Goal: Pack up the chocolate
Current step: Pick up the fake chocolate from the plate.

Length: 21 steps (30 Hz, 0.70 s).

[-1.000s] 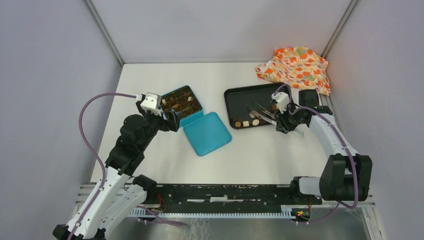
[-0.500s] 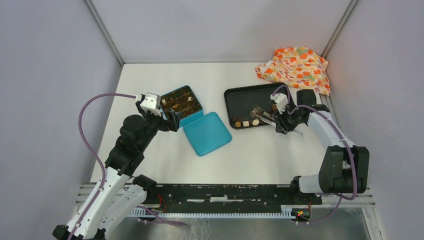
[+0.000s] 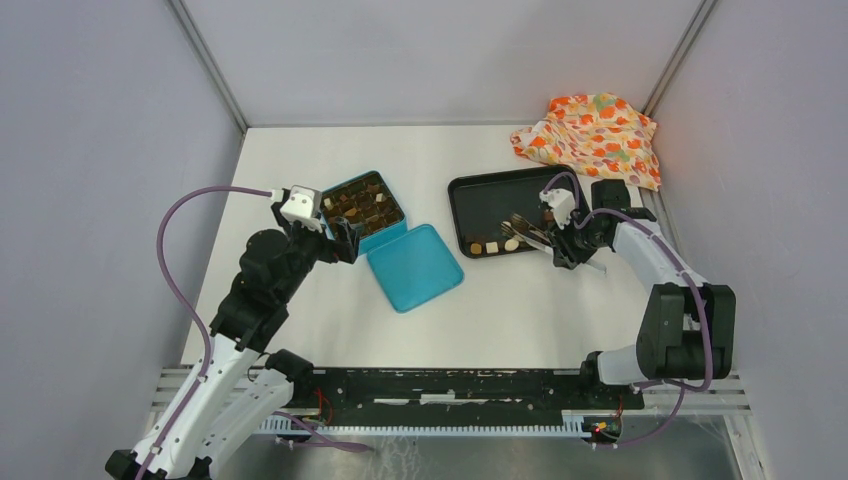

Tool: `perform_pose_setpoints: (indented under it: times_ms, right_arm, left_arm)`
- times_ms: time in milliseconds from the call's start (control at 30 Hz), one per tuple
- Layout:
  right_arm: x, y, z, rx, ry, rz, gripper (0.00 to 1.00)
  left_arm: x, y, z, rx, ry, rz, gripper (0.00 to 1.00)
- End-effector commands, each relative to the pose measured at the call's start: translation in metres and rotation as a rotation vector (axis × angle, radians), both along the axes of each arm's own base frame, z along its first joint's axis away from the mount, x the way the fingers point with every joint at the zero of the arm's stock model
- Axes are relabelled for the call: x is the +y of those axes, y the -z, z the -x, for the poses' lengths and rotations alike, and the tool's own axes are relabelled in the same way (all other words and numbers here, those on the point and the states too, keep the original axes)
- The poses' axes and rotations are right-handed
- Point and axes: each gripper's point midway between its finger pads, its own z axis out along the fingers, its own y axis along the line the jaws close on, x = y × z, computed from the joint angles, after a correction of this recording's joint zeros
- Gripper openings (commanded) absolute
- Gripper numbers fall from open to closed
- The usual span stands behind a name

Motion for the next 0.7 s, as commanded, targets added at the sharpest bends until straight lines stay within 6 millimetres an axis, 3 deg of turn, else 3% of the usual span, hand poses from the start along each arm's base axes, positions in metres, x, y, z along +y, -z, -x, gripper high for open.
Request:
perform_pose_setpoints:
  times_ms: [0,500,667]
  right_arm:
    - [-0.006,-0.011,-0.021,-0.063,0.019,0.034,0.45]
    - [-0.005,-0.015,-0.049,-0.059,0.014,0.056,0.43]
    - [0.006,-0.017,-0.052,-0.062,-0.018,0.055,0.34]
  left_arm:
    - [-0.001,-0.011,0.0,-0.031,0.004,0.021,1.0]
    - [0.0,-0.011,0.0,-0.03,0.001,0.02,1.0]
    - [0.0,-0.011,-0.001,-0.03,-0.001,0.02,1.0]
